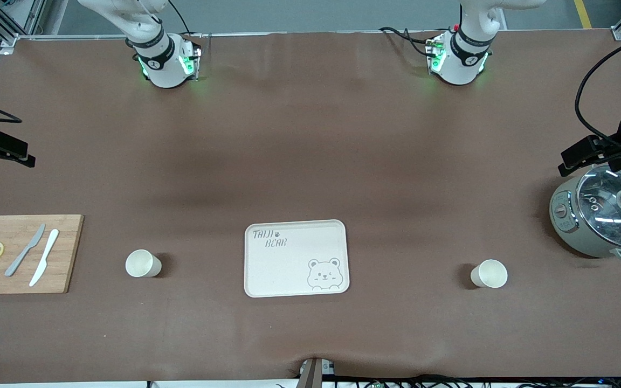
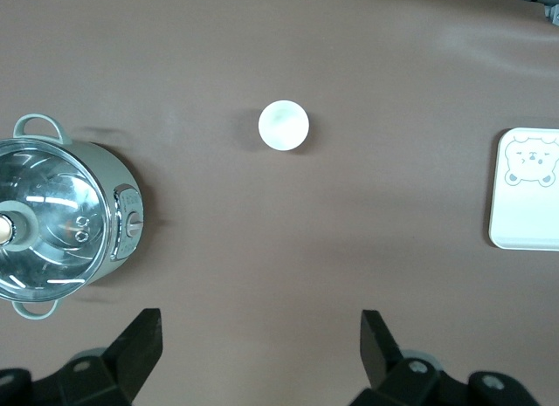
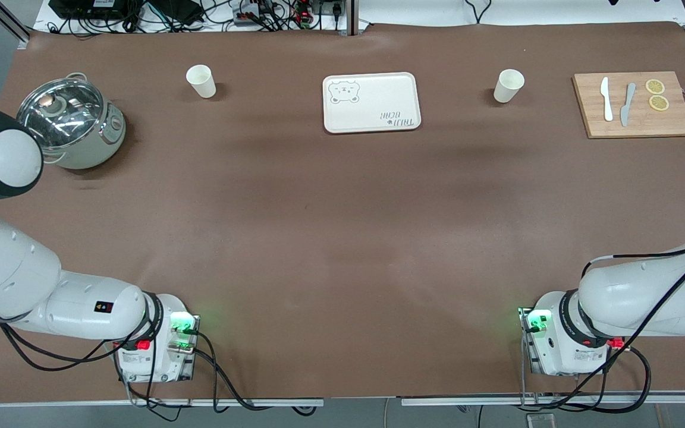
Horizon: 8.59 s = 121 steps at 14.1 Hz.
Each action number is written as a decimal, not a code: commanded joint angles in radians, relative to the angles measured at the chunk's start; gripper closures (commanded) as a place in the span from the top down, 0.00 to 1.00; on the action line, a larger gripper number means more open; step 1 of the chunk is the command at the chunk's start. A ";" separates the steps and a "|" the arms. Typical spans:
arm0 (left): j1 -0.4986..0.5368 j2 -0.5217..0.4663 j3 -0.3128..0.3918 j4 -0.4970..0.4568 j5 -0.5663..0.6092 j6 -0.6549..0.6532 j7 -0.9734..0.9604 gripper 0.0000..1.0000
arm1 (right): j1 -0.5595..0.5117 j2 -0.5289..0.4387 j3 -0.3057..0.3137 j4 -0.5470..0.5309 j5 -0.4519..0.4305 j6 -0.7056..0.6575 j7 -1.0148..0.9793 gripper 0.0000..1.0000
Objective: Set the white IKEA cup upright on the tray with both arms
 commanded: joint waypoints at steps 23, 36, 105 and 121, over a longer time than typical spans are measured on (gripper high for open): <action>0.061 0.437 0.007 -0.009 -0.006 0.432 0.030 1.00 | 0.045 0.405 0.005 -0.001 0.017 0.403 0.010 1.00; 0.057 0.618 0.001 -0.058 -0.008 0.666 0.029 1.00 | 0.073 0.554 0.005 -0.096 0.017 0.664 0.000 1.00; -0.540 0.761 -0.018 0.103 -0.043 0.791 -1.031 0.68 | 0.493 0.643 0.013 0.108 0.108 0.707 0.799 0.00; -0.399 0.471 -0.007 0.064 -0.029 0.495 -0.768 1.00 | 0.548 0.748 0.011 0.096 0.099 0.847 0.856 0.12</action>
